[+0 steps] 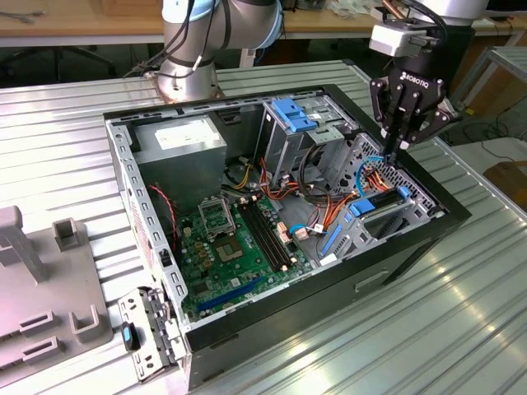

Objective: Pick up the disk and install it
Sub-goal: 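Insert the second disk wire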

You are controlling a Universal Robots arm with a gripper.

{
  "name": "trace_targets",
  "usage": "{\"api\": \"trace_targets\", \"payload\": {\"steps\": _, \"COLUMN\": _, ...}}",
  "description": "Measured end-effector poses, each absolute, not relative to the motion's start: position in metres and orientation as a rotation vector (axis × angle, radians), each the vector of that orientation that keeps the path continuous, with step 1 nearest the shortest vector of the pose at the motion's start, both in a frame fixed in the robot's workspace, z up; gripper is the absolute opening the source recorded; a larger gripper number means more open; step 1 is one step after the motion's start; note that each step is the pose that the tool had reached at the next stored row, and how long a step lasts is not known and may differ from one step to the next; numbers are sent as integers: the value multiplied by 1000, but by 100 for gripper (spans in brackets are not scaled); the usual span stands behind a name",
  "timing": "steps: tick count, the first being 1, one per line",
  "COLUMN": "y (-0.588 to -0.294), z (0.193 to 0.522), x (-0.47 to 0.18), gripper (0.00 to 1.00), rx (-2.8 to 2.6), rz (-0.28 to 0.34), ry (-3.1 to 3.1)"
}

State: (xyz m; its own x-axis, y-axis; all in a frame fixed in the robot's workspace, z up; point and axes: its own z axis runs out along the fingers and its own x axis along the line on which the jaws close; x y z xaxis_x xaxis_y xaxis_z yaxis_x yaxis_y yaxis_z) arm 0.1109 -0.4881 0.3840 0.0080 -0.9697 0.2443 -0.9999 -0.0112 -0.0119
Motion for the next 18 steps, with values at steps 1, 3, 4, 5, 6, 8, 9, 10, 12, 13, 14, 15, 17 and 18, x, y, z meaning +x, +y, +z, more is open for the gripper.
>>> {"api": "trace_targets", "payload": {"steps": 1, "y": -488, "z": 384, "x": 111, "gripper": 25, "rx": 2106, "rz": 275, "ry": -2085}}
{"api": "trace_targets", "payload": {"steps": 3, "y": -488, "z": 384, "x": 111, "gripper": 25, "rx": 2092, "rz": 298, "ry": -2072}}
{"api": "trace_targets", "payload": {"steps": 4, "y": -488, "z": 384, "x": 111, "gripper": 25, "rx": 2085, "rz": 310, "ry": -2064}}
{"api": "trace_targets", "payload": {"steps": 5, "y": -488, "z": 384, "x": 111, "gripper": 25, "rx": 2074, "rz": 328, "ry": -2054}}
{"api": "trace_targets", "payload": {"steps": 6, "y": -488, "z": 384, "x": 111, "gripper": 25, "rx": 2069, "rz": 336, "ry": -2049}}
{"api": "trace_targets", "payload": {"steps": 8, "y": -488, "z": 382, "x": 109, "gripper": 25, "rx": 2062, "rz": 343, "ry": -2040}}
{"api": "trace_targets", "payload": {"steps": 9, "y": -488, "z": 381, "x": 109, "gripper": 25, "rx": 2061, "rz": 343, "ry": -2038}}
{"api": "trace_targets", "payload": {"steps": 10, "y": -488, "z": 379, "x": 108, "gripper": 25, "rx": 2058, "rz": 343, "ry": -2034}}
{"api": "trace_targets", "payload": {"steps": 12, "y": -488, "z": 377, "x": 107, "gripper": 25, "rx": 2053, "rz": 340, "ry": -2029}}
{"api": "trace_targets", "payload": {"steps": 13, "y": -488, "z": 377, "x": 107, "gripper": 25, "rx": 2048, "rz": 332, "ry": -2023}}
{"api": "trace_targets", "payload": {"steps": 14, "y": -488, "z": 377, "x": 106, "gripper": 25, "rx": 2043, "rz": 322, "ry": -2017}}
{"api": "trace_targets", "payload": {"steps": 15, "y": -488, "z": 376, "x": 106, "gripper": 25, "rx": 2033, "rz": 297, "ry": -2005}}
{"api": "trace_targets", "payload": {"steps": 17, "y": -488, "z": 374, "x": 106, "gripper": 25, "rx": 2024, "rz": 283, "ry": -1999}}
{"api": "trace_targets", "payload": {"steps": 18, "y": -488, "z": 373, "x": 106, "gripper": 25, "rx": 2024, "rz": 284, "ry": -1999}}
